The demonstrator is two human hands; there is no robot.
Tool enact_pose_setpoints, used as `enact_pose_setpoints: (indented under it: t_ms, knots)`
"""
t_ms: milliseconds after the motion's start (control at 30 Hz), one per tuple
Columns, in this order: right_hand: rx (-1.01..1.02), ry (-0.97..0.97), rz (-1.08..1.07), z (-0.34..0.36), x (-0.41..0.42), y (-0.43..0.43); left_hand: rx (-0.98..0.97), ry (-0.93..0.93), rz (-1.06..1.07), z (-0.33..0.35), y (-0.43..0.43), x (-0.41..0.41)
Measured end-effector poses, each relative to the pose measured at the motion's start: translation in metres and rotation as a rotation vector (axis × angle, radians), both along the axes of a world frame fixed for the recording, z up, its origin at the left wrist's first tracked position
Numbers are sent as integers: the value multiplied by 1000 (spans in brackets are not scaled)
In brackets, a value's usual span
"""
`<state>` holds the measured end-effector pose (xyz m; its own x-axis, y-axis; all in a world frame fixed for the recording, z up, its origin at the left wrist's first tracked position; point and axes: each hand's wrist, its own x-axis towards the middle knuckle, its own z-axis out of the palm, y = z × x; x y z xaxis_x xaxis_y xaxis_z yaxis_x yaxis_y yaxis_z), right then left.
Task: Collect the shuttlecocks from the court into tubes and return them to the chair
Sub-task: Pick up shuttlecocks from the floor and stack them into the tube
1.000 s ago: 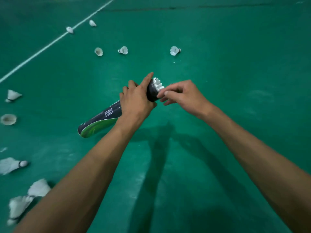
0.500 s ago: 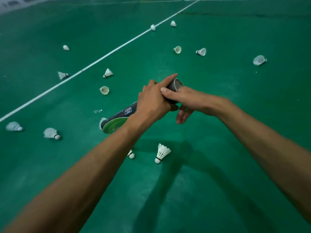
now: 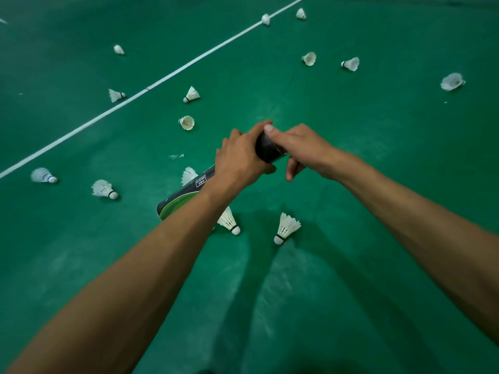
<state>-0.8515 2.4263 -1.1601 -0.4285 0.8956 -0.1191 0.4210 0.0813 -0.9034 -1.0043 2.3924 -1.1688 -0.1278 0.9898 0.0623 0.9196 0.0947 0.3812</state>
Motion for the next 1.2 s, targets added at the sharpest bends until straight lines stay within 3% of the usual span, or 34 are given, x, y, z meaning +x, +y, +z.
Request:
enact_pose_setpoints:
  t_ms: [167, 333, 400, 533, 633, 800, 1000, 1200]
  knots:
    - [-145, -81, 198, 6, -6, -9, -11, 0, -27, -1, -4, 2]
    - [-333, -81, 253, 7, 5, -11, -4, 12, -81, -6, -7, 10]
    - [-282, -49, 222, 10, 13, -12, -1, -6, -100, -3, -5, 16]
    - [54, 14, -148, 22, 34, 2, 43, -42, -120, 21, 13, 31]
    - [101, 8, -129, 34, 49, 2, 60, 4, -135, 32, 19, 43]
    - [-86, -60, 67, 36, 61, -14, 63, 51, -169, 24, 11, 58]
    - [-275, -111, 137, 27, 67, -15, 63, 50, -122, 1, -5, 60]
    - [-545, -29, 202, -33, 43, -1, 14, 78, 2, -15, -36, 49]
